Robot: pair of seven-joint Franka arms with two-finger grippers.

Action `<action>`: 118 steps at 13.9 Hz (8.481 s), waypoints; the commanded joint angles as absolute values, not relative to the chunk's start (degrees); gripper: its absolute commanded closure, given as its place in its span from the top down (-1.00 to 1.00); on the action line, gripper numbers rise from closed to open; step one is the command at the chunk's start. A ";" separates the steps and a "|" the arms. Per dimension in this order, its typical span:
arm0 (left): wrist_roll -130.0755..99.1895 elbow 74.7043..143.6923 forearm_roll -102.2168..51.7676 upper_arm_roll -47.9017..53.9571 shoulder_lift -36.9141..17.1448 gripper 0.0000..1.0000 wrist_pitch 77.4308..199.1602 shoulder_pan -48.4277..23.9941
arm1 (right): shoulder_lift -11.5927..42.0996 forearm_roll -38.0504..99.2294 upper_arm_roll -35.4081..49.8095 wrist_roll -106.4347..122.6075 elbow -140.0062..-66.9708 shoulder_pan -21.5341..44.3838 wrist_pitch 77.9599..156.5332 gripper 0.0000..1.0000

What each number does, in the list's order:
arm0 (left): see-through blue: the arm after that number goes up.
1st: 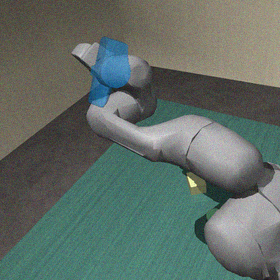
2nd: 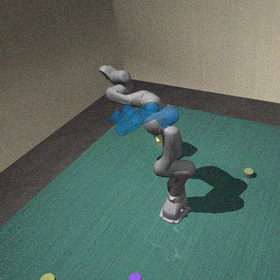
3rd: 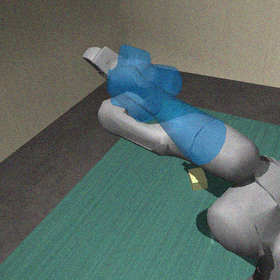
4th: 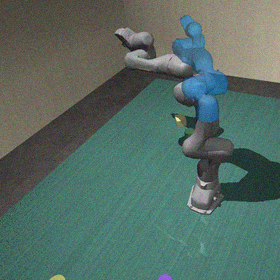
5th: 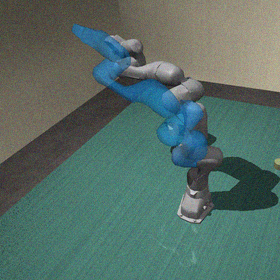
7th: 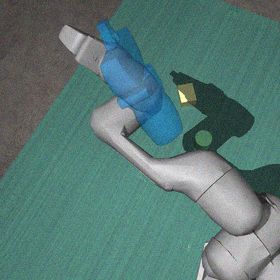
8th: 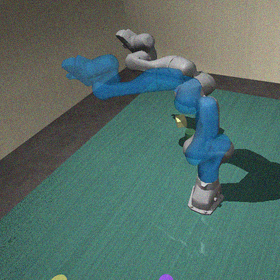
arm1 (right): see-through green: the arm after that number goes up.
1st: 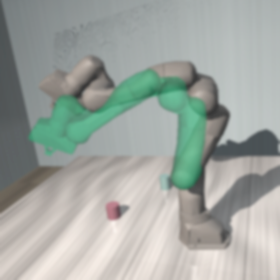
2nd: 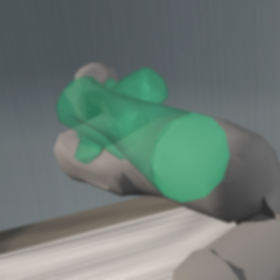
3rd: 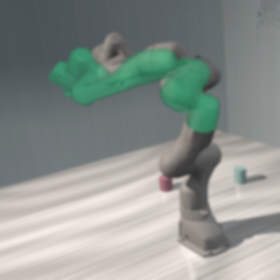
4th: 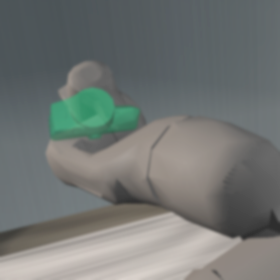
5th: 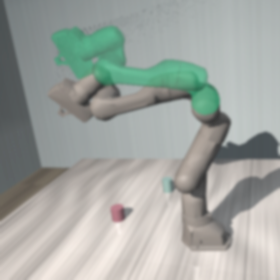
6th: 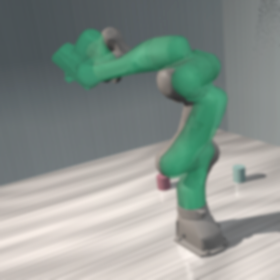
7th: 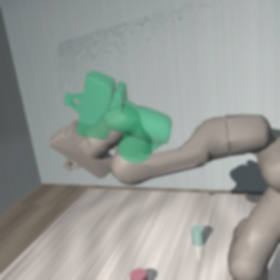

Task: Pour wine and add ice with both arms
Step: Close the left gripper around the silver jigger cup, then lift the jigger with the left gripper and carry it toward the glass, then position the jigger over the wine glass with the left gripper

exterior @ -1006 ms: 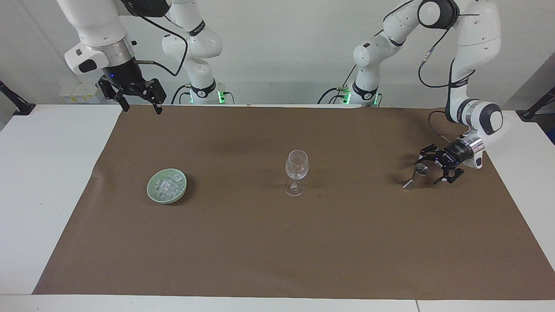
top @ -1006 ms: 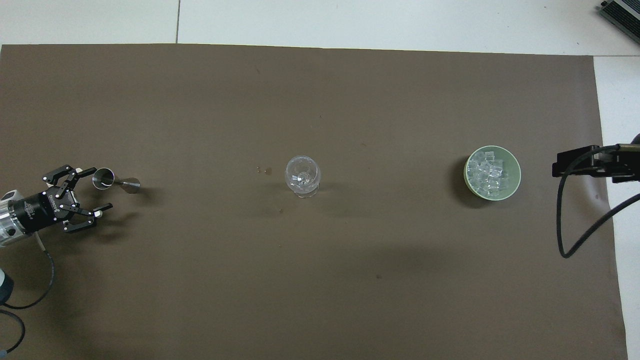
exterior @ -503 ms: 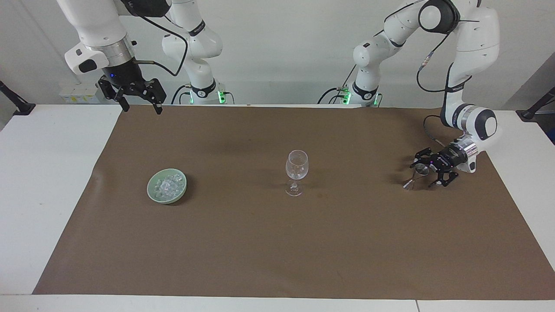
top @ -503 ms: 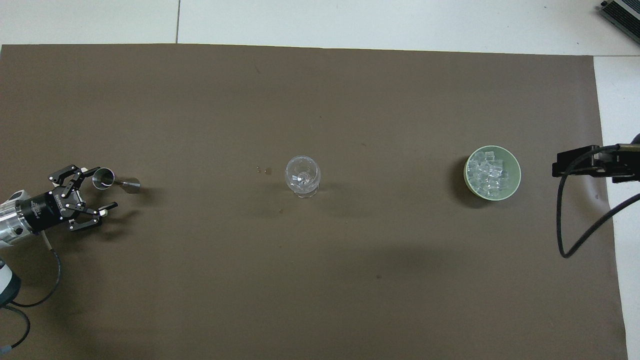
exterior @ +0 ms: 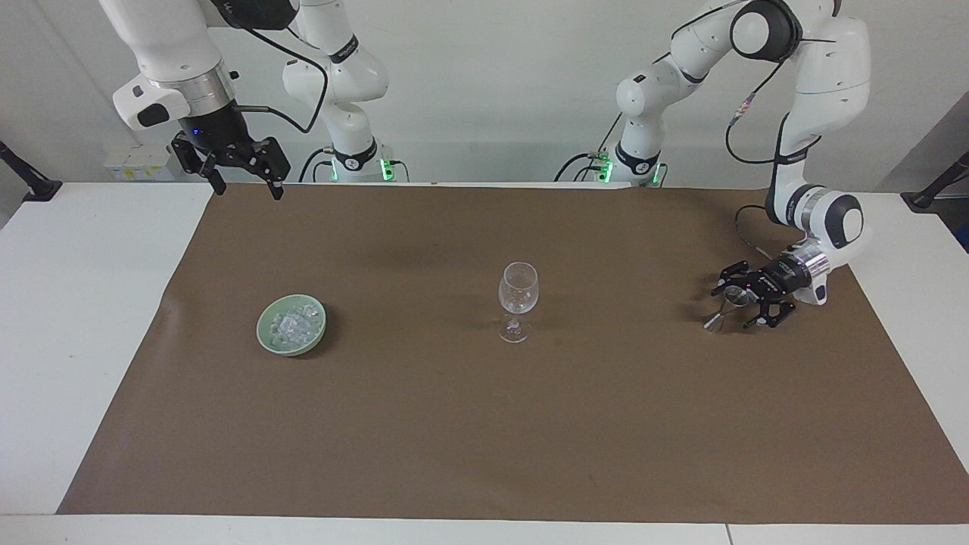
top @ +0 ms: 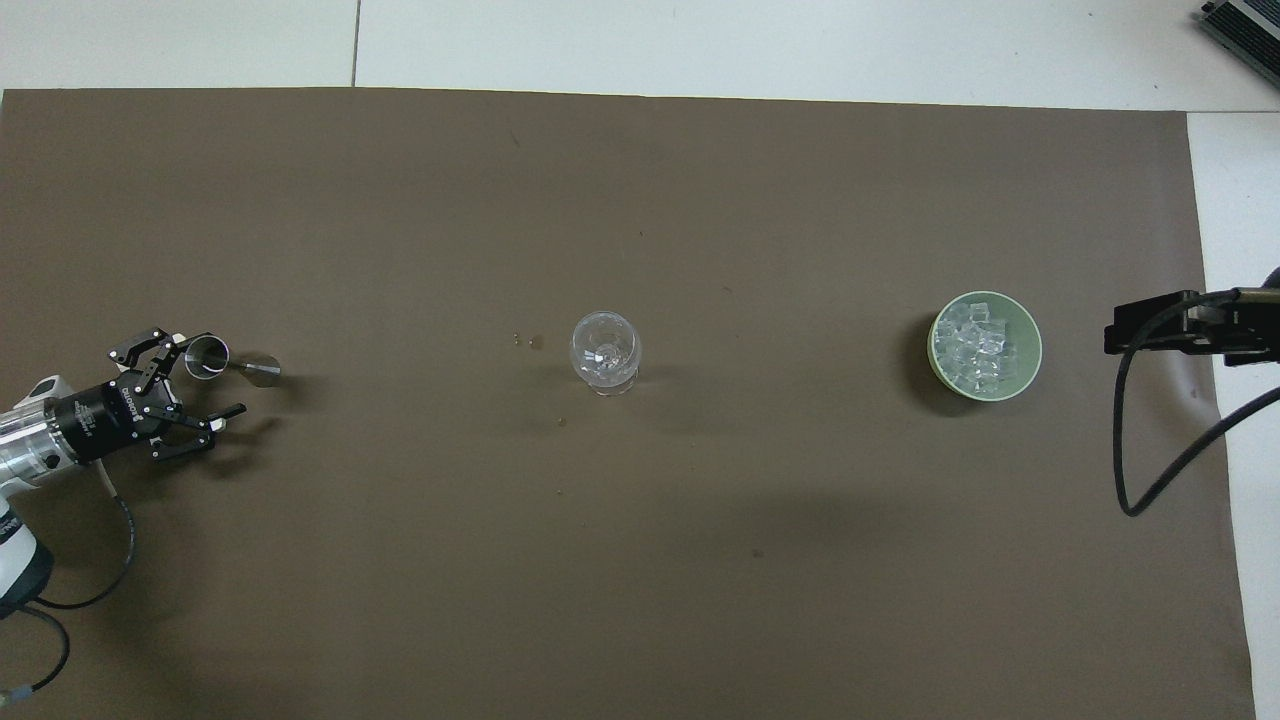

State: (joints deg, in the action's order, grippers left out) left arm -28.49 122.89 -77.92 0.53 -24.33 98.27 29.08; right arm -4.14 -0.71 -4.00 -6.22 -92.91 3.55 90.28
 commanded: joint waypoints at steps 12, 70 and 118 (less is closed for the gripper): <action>-26.81 121.99 -80.24 -0.18 -25.58 0.49 97.47 27.69 | -5.36 0.26 -3.87 -4.75 -94.22 3.16 90.62 1.00; -35.86 124.00 -95.27 2.81 -13.11 -1.00 113.98 5.63 | -5.36 0.26 -3.87 -4.75 -94.22 3.16 90.62 1.00; -32.35 123.13 -98.44 8.96 -0.88 -1.00 165.41 -23.20 | -5.36 0.26 -3.96 -4.75 -94.22 3.16 90.62 1.00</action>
State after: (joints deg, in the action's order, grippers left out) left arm -33.80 123.80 -98.77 9.47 -0.56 163.71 -21.87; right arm -4.14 -0.71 -4.00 -6.22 -92.91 3.56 90.28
